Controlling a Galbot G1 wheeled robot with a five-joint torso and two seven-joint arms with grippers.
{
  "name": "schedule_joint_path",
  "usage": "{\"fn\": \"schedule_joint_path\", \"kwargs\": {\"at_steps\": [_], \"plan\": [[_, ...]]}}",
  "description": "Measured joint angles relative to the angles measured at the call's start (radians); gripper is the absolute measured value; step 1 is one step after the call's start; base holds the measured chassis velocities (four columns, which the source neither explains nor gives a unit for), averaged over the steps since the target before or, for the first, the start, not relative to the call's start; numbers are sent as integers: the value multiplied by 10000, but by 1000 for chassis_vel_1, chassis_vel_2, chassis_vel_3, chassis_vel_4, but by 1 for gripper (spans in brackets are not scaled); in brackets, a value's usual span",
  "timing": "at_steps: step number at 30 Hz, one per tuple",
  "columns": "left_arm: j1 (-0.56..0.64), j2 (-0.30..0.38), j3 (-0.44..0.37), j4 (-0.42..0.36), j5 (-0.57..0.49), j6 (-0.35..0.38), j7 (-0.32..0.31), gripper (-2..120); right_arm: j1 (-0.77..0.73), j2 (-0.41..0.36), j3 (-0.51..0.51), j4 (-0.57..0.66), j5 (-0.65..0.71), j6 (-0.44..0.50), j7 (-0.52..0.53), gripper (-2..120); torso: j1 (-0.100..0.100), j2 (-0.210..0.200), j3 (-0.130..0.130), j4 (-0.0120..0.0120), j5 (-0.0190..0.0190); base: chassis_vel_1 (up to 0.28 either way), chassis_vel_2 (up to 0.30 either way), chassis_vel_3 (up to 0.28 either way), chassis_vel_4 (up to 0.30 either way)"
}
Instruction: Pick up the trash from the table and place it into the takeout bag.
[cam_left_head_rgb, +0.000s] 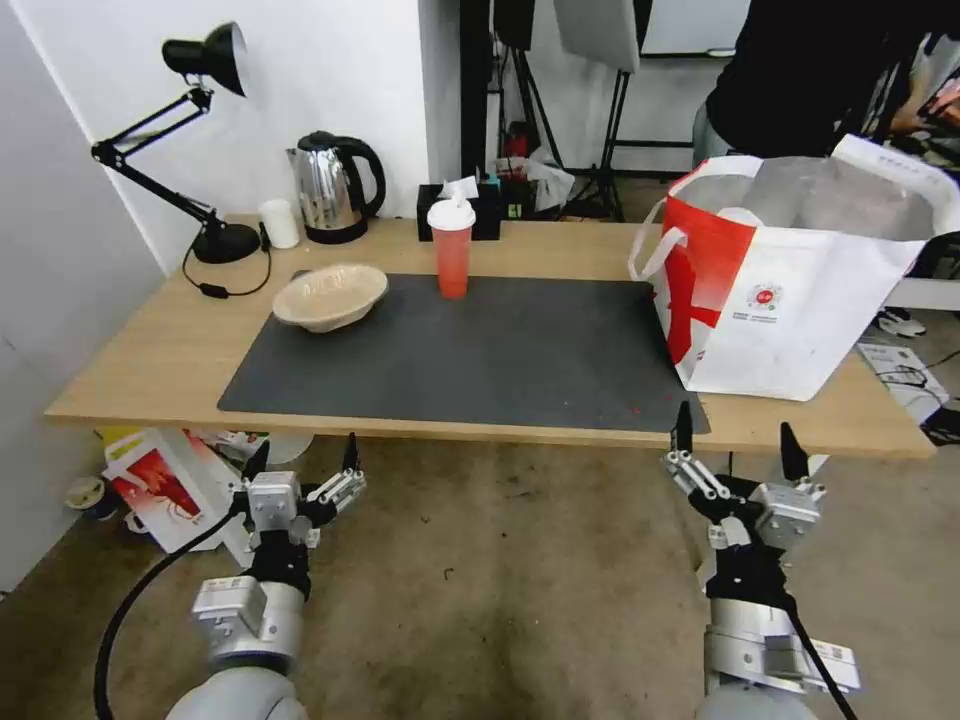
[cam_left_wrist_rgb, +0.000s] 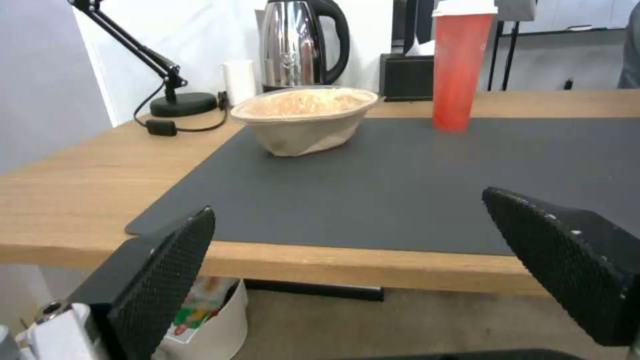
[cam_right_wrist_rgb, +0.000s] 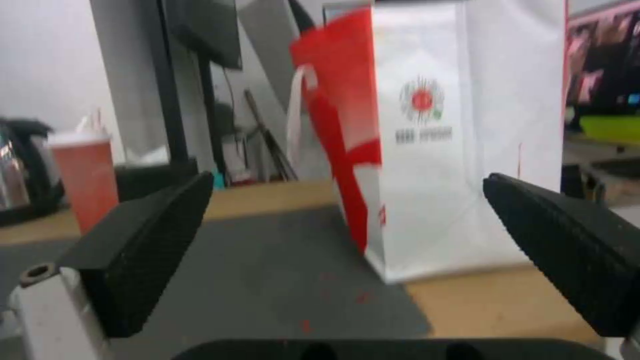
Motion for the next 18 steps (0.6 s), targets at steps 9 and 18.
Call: {"fn": "schedule_joint_path", "kwargs": {"at_steps": [9, 18], "plan": [[-40, -14, 11, 24, -6, -2, -5, 100, -185, -305, -241, 147, 345, -357, 69, 100, 0, -1, 0, -1, 1, 0, 0, 0, 0], [-33, -16, 4, 24, -9, -2, -6, 100, -440, -431, -356, 234, 328, -357, -180, 100, 0, 0, 0, -1, -1, 0, 0, 0, 0]]}}
